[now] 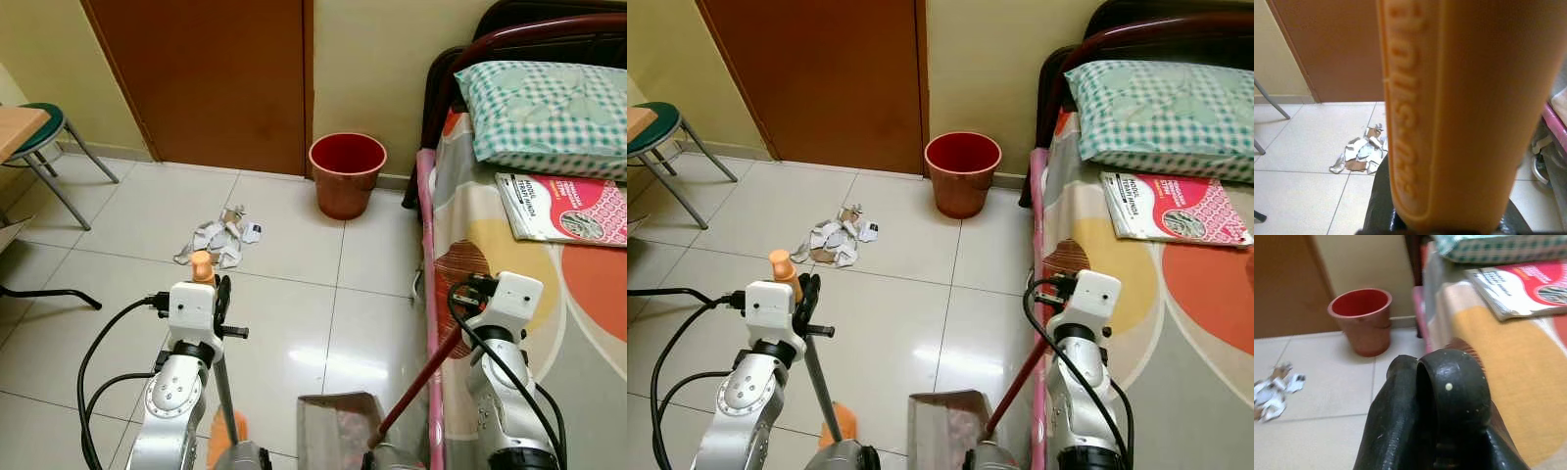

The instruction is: Sweep floor

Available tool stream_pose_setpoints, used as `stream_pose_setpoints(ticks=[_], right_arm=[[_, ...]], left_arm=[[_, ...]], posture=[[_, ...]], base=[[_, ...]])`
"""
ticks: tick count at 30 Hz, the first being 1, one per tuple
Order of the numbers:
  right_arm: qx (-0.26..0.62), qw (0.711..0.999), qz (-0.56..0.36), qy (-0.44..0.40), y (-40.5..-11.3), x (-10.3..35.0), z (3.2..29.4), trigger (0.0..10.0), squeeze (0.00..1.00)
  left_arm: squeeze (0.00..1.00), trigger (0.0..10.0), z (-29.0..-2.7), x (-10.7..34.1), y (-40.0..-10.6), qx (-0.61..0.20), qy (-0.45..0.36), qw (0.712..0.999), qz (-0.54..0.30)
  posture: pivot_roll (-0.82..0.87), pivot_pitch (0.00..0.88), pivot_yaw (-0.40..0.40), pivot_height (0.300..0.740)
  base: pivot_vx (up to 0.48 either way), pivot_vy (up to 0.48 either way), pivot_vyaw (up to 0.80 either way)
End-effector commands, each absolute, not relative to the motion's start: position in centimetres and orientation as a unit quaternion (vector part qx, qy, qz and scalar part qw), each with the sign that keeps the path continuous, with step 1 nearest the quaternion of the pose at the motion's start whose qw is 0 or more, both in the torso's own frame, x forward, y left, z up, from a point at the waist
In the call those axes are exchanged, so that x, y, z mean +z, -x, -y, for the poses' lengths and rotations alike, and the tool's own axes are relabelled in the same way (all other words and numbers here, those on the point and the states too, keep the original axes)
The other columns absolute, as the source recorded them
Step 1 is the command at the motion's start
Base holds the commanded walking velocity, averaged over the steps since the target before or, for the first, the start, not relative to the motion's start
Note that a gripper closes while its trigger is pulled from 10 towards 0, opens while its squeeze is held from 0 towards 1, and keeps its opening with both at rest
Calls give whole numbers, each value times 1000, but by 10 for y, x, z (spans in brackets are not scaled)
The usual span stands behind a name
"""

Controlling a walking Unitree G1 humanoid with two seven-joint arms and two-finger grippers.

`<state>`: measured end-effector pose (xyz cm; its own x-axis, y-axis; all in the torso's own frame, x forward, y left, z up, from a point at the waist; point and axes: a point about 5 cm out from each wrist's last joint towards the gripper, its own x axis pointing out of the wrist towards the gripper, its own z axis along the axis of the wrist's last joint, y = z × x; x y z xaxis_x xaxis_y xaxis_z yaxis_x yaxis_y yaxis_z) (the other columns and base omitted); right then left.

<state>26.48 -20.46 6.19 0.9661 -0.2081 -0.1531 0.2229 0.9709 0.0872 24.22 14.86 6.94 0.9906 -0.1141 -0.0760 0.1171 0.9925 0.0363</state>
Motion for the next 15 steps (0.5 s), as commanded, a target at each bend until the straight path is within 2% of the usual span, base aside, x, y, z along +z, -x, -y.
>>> stream_pose_setpoints(ticks=[1, 15], right_arm=[[-94, 991, -81, -49, -263, 65, 205, 0, 0], [-3, 988, -151, 12, -242, 68, 223, 0, 0]], left_arm=[[0, 10000, -146, 77, -245, -62, -8, 998, -12], [0, 10000, -149, 77, -245, -62, -12, 998, -13]], posture=[[-47, 65, -20, 740], [-52, 76, -23, 740]], base=[[0, 0, 0], [0, 0, 0]])
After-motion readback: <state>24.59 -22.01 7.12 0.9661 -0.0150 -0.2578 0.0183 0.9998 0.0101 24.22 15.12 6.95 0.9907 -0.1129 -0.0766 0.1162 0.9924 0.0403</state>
